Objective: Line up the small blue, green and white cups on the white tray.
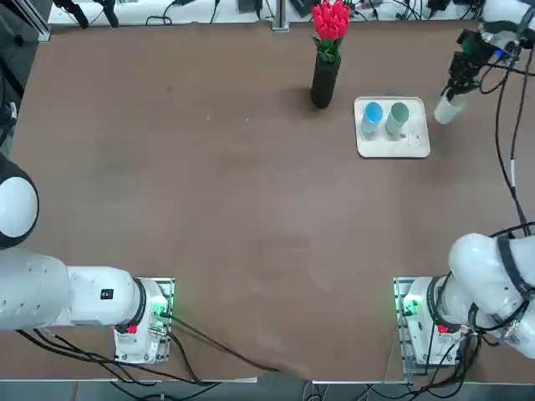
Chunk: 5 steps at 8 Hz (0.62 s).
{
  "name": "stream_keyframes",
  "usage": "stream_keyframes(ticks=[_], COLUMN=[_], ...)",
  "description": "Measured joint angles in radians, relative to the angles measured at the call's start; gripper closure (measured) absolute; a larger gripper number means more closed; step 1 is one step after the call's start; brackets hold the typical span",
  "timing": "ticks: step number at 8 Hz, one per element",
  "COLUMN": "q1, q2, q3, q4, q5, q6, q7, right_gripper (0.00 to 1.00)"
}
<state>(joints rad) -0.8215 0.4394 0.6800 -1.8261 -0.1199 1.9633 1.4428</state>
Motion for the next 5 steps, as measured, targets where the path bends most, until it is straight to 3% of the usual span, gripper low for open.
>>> stream_keyframes(ticks=[5], q1=[0.044], q2=[0.066], q3=[-0.003], q4=[-0.063], q5=[0.0], q6=[0.171], q7=[0.078], right_gripper=[0.97])
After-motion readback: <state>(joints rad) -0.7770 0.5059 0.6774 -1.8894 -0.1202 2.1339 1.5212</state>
